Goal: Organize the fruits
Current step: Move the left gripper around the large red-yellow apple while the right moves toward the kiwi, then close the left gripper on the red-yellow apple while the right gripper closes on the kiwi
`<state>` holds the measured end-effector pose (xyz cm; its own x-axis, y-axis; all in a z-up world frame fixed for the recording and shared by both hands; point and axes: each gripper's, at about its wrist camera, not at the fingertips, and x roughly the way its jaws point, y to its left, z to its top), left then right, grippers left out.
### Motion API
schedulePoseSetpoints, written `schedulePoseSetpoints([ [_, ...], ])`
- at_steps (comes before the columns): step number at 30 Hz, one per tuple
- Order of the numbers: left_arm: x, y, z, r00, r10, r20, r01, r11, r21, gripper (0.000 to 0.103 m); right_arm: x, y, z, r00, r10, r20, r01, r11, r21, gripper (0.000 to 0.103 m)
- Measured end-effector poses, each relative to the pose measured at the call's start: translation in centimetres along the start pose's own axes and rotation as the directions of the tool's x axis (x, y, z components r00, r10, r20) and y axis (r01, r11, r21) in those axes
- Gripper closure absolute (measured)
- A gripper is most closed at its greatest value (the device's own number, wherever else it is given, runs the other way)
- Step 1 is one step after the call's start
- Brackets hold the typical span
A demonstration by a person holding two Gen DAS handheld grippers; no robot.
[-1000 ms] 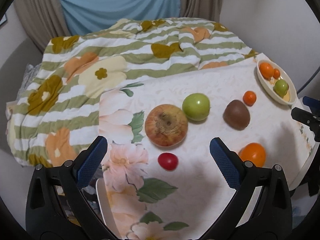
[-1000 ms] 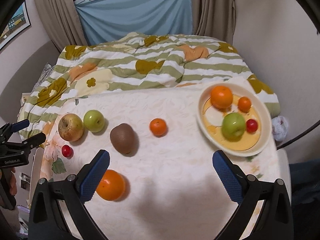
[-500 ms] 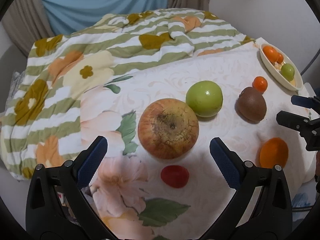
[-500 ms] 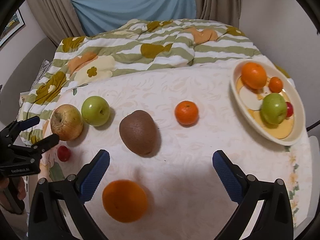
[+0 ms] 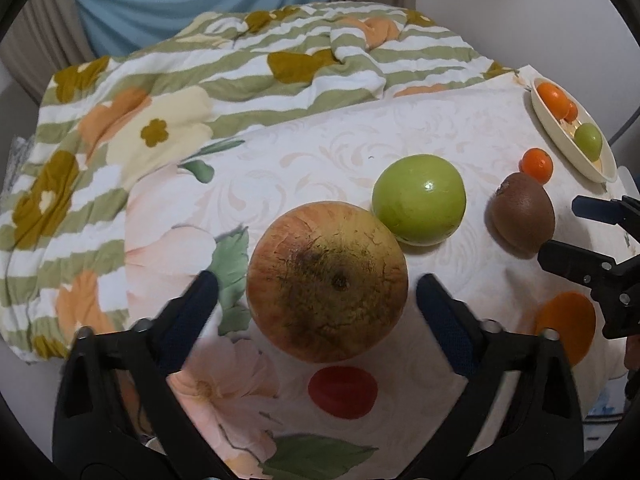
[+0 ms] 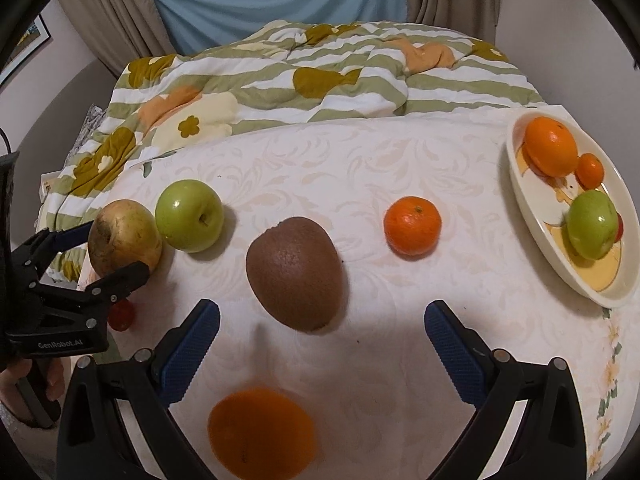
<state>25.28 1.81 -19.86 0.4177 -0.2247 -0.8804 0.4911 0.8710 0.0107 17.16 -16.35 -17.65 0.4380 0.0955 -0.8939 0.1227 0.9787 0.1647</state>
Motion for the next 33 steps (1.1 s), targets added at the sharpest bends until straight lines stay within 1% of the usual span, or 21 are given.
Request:
schedulePoseSetpoints([
  [1, 0.2, 0.0, 0.0, 1.0, -0.008, -0.007, 0.008, 1.0, 0.002, 0.015, 0.1, 0.1, 0.1, 1.0, 0.001, -0.001, -0.001, 1.0, -0.005, 0.004],
  [3, 0.4, -0.2, -0.1, 0.999, -0.028, -0.014, 0.028, 1.0, 0.005, 0.021, 0.5, 0.4, 0.2, 1.0, -0.002, -0.004, 0.002, 1.0, -0.019, 0.006],
  [5, 0.4, -0.5, -0.1, 1.0, -0.013, -0.014, 0.013, 1.0, 0.022, 0.021, 0.8, 0.6, 0.3, 1.0, -0.002, -0.01, 0.002, 0.999, -0.032, 0.01],
  [8, 0.3, -0.5, -0.2, 1.0, -0.018, -0.014, 0.018, 1.0, 0.02, 0.022, 1.3, 0.8, 0.3, 1.0, 0.005, -0.018, -0.005, 0.999, -0.037, 0.015],
  [12, 0.1, 0.2, -0.6, 1.0, -0.018, -0.017, 0.018, 1.0, -0.001, 0.022, 1.8, 1.2, 0.5, 1.0, 0.007, -0.017, -0.008, 0.999, -0.05, 0.017],
  [13, 0.0, 0.4, -0.8, 1.0, -0.018, -0.017, 0.018, 1.0, -0.006, 0.022, 1.9, 1.4, 0.5, 1.0, 0.004, -0.016, -0.004, 0.998, -0.056, 0.019],
  [14, -0.1, 0.5, -0.9, 1.0, -0.017, -0.017, 0.017, 1.0, -0.01, 0.022, 1.9, 1.5, 0.6, 1.0, 0.002, -0.016, -0.003, 0.998, -0.061, 0.024],
  [16, -0.2, 0.8, -1.0, 1.0, -0.011, -0.019, 0.011, 1.0, -0.015, 0.022, 2.2, 1.8, 0.8, 1.0, 0.001, -0.019, -0.002, 0.997, -0.072, 0.03],
  [18, -0.3, 1.1, -1.2, 1.0, -0.008, -0.019, 0.008, 1.0, -0.022, 0.022, 2.3, 2.0, 1.0, 1.0, -0.002, -0.015, 0.001, 0.997, -0.081, 0.034],
  [20, -0.4, 1.3, -1.3, 1.0, -0.004, -0.018, 0.004, 1.0, -0.029, 0.022, 2.5, 2.2, 1.0, 1.0, -0.006, -0.012, 0.005, 0.996, -0.092, 0.042],
  [21, -0.4, 1.5, -1.4, 1.0, -0.002, -0.017, 0.002, 0.999, -0.033, 0.022, 2.5, 2.3, 1.0, 1.0, -0.024, -0.005, 0.024, 0.994, -0.105, 0.045],
  [22, -0.4, 1.5, -1.4, 1.0, -0.001, -0.017, 0.001, 0.999, -0.035, 0.022, 2.4, 2.4, 1.0, 0.999, -0.04, 0.004, 0.04, 0.993, -0.115, 0.05],
  [27, -0.8, 1.8, -1.4, 1.0, 0.0, -0.013, -0.001, 0.999, -0.05, 0.022, 2.0, 2.2, 0.9, 0.999, -0.023, 0.026, 0.026, 0.993, -0.111, 0.051],
  [33, -2.1, 1.8, -1.1, 1.0, 0.009, 0.009, -0.009, 0.998, -0.065, 0.022, 0.7, 2.2, 1.2, 0.999, -0.001, 0.051, 0.007, 0.993, -0.115, 0.051],
])
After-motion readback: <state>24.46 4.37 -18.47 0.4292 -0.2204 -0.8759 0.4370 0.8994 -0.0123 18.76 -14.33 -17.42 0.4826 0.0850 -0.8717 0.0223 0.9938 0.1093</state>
